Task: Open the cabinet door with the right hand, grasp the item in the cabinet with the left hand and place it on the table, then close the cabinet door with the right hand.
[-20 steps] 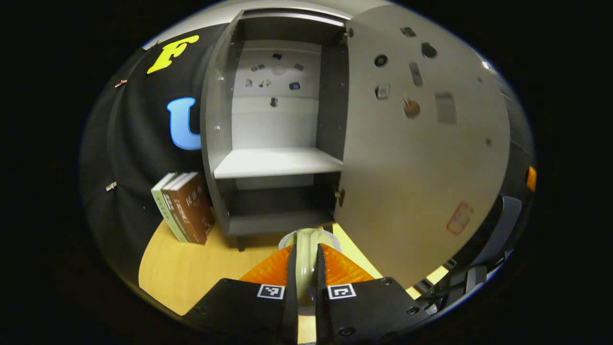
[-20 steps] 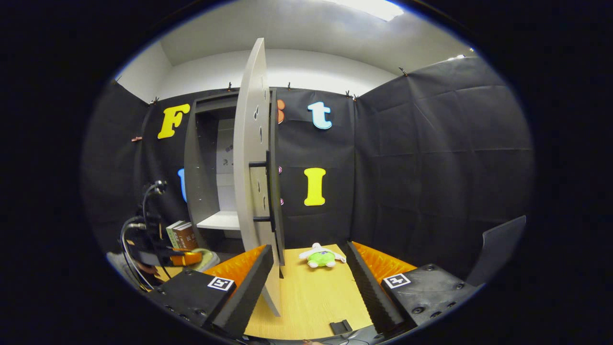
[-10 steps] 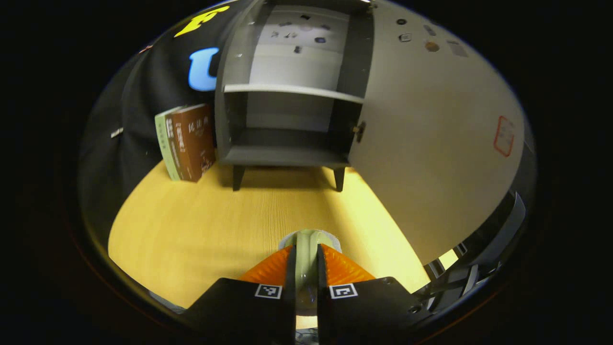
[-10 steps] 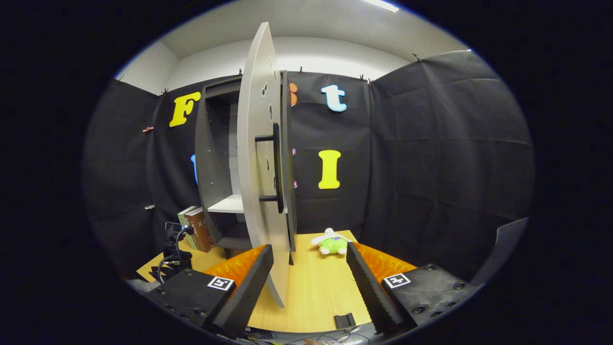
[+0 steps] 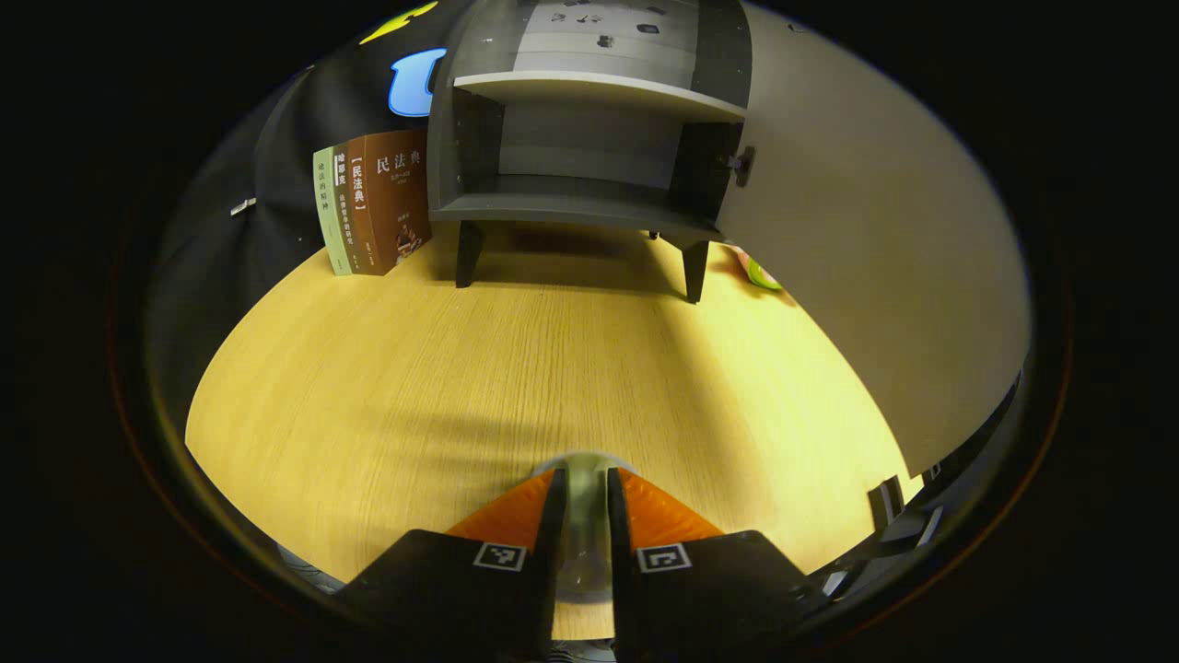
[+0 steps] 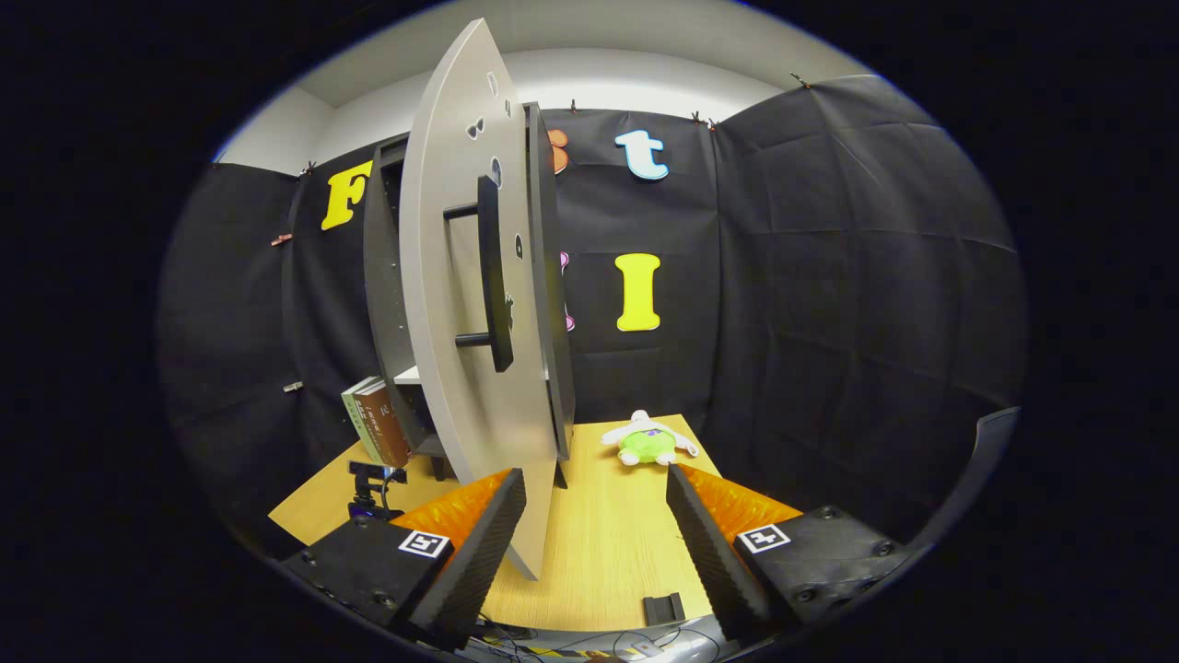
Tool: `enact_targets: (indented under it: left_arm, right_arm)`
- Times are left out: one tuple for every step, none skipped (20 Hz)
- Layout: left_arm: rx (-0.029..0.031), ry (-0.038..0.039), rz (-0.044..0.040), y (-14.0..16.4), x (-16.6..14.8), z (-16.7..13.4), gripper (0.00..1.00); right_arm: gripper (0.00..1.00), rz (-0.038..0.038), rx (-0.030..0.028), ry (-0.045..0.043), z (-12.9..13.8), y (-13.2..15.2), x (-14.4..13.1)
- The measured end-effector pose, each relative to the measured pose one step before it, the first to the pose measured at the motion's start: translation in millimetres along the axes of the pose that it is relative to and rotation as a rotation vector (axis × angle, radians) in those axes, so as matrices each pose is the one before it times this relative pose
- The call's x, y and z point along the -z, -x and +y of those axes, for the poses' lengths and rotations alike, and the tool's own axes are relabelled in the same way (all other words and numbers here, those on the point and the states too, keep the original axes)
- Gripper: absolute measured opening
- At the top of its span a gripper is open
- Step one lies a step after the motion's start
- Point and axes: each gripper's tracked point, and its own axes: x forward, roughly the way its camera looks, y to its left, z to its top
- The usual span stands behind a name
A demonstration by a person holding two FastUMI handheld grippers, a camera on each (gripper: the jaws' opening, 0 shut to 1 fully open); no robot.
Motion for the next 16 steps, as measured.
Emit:
enact_targets:
  left_arm:
    - [-0.00295,-0.00526,0.00637,-3.35,3.0,-0.02,0.25]
    - [-0.00608,0.00185,0.01185,-1.99,3.88,-0.8,0.31]
    - [-0.00085,0.01157,0.00448,0.96,1.24,-0.13,0.37]
    - [0.00219,0.02015,0.00653,-0.63,2.6,-0.93,0.38]
    - [0.00091,0.01822,0.00057,1.58,-0.59,-0.14,0.45]
    - [-0.0009,0.00942,-0.01029,2.81,-3.12,0.36,0.35]
    - [-0.0011,0.0006,-0.01119,2.97,-3.93,0.45,0.42]
    - [0.01722,-0.00965,-0.00415,3.51,-3.62,-2.71,0.42]
    - [0.00907,-0.01752,-0.01333,4.83,-6.22,-1.23,0.48]
    - [0.00734,-0.02135,-0.01476,5.69,-6.54,1.11,0.46]
    - [0.00749,-0.0109,-0.02114,6.8,-7.62,1.63,0.46]
    - [0.01202,0.00054,-0.02003,8.18,-8.58,-1.15,0.45]
    - [0.01213,0.00642,-0.02247,10.99,-10.75,-1.65,0.46]
    - [0.00859,0.00652,-0.03353,11.44,-12.49,1.08,0.46]
    - [0.01347,0.00509,-0.05159,16.8,-19.94,0.35,0.52]
    - [0.01574,-0.00101,-0.05968,18.27,-23.85,-0.75,0.46]
  right_arm:
    - [0.98,-0.0017,-0.00636,-0.00113,-1.15,-1.11,-1.28]
    - [0.98,-0.00063,-0.00601,0.00023,-1.21,-1.42,-1.15]
    - [0.97,0.00022,-0.00513,0.00095,-1.51,-1.06,-0.25]
    - [0.98,0.00042,-0.00303,0.00108,-1.57,-0.85,-0.67]
    - [0.97,-0.0025,-0.00429,0.00099,-0.98,-0.55,-1.25]
    - [0.97,-0.00326,-0.0066,-0.00029,-0.88,-0.15,-1.59]
    - [0.97,-0.00417,-0.01034,-0.00031,0.72,-0.65,-1.96]
    - [0.97,-0.00655,-0.01213,-0.00023,1.25,-0.81,-3.02]
    - [0.97,-0.00685,-0.01328,-0.00073,0.88,-0.67,-1.96]
    - [0.97,-0.00823,-0.01588,-0.00204,2.53,-1.04,-3.58]
    - [0.97,-0.01014,-0.02128,-0.00253,5.08,-0.72,-3.7]
    - [0.97,-0.0109,-0.02244,0.00041,5.34,-0.95,-4.34]
    - [0.95,-0.01123,-0.02436,0.00253,5.41,-1.64,-2.88]
    - [0.95,-0.00837,-0.02705,0.00091,5.98,-1.31,-3.64]
    - [0.95,-0.00874,-0.02744,-0.0017,5.47,-1.12,-3.46]
    - [1.0,-0.01081,-0.02507,-0.00266,5.37,-1.72,-4.14]
